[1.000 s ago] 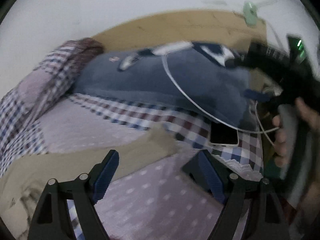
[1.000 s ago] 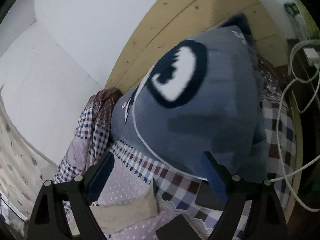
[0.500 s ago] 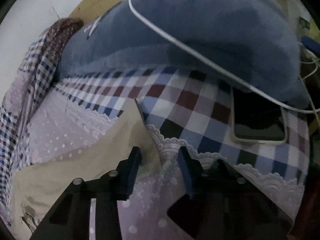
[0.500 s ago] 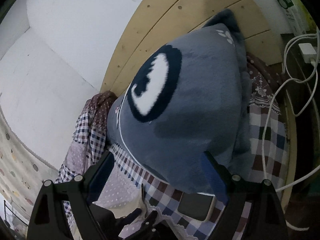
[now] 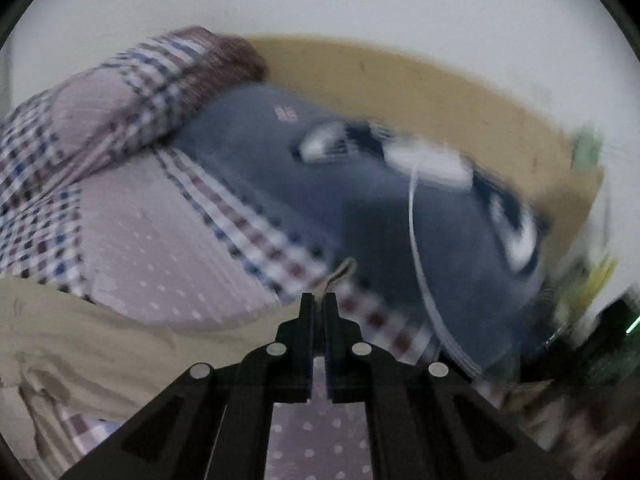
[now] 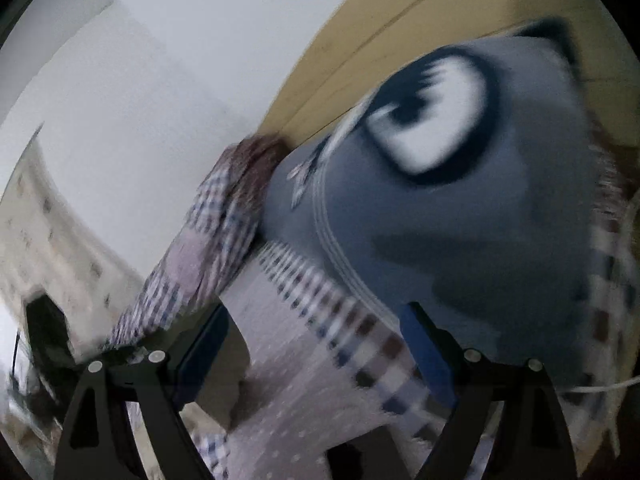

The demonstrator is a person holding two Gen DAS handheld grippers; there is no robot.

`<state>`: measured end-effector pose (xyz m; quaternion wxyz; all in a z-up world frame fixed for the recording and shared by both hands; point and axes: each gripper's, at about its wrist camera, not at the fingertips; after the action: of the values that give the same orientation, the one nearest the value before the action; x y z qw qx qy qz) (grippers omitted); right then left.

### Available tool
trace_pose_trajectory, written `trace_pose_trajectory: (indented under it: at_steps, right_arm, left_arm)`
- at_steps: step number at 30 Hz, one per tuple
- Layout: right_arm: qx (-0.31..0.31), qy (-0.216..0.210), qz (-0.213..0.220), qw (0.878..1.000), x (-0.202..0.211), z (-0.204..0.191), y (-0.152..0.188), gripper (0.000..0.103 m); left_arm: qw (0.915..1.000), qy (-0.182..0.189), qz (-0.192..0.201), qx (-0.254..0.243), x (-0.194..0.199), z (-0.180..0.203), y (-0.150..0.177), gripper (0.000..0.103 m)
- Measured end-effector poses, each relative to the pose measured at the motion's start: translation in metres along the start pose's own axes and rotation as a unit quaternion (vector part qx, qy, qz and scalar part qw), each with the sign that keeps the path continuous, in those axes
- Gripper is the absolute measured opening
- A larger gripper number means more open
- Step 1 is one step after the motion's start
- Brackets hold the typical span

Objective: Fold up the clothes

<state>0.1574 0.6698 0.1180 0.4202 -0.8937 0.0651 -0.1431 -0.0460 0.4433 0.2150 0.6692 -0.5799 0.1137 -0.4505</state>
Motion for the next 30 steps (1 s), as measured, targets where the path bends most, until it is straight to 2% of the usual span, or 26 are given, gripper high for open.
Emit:
trace_pose_trajectory:
  at_steps: [5,8,12,16,21,24,25,27,28,29,30]
  right_arm:
    - [0.087,-0.068,-0.064,0.992,-0.036,-0.064,0.038,0.091]
    - [0.132,-0.107,-0.102,0.980,-0.055,-0.106,0.069,0.091]
    - [0.160,-0.154,-0.146,0.964,-0.073,-0.154,0.116,0.091]
    - [0.190,-0.192,-0.191,0.944,-0.092,-0.203,0.162,0.091]
    - [0.232,-0.230,-0.228,0.917,-0.119,-0.263,0.209,0.091]
    - [0.287,-0.238,-0.246,0.895,-0.138,-0.296,0.246,0.090]
    - [0.307,-0.239,-0.252,0.886,-0.144,-0.304,0.258,0.087]
    - [0.347,-0.236,-0.262,0.869,-0.156,-0.318,0.281,0.072]
    - [0.367,-0.229,-0.265,0.862,-0.163,-0.324,0.291,0.056]
    - [0.380,-0.226,-0.266,0.856,-0.167,-0.327,0.299,0.051]
    - [0.389,-0.227,-0.267,0.852,-0.171,-0.329,0.305,0.051]
  left_arm:
    - [0.9923,0.010,0.094,0.080,0.090,-0.060,-0.062,0.003]
    - [0.9863,-0.007,0.134,0.096,0.139,-0.093,-0.087,0.003]
    - [0.9782,-0.040,0.174,0.106,0.193,-0.131,-0.112,0.003]
    - [0.9682,-0.074,0.209,0.116,0.244,-0.169,-0.135,0.003]
    - [0.9539,-0.124,0.243,0.126,0.303,-0.221,-0.146,0.003]
    - [0.9461,-0.149,0.254,0.135,0.338,-0.255,-0.145,0.003]
    - [0.9437,-0.159,0.254,0.140,0.349,-0.268,-0.143,0.003]
    - [0.9395,-0.179,0.251,0.149,0.364,-0.293,-0.137,0.003]
    - [0.9376,-0.189,0.248,0.154,0.370,-0.306,-0.132,0.003]
    - [0.9355,-0.199,0.244,0.159,0.375,-0.318,-0.127,0.003]
    - [0.9331,-0.210,0.241,0.165,0.381,-0.330,-0.122,0.003]
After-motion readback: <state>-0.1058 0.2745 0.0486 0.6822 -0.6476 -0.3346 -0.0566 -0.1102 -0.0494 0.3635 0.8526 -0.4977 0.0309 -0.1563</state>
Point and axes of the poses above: each gripper's, at about its wrist camera, not at the fingertips, and x roughly against the way its jaws point, z to its right, y to its underside, and after that the axes turned 12 degrees about z, right-handed
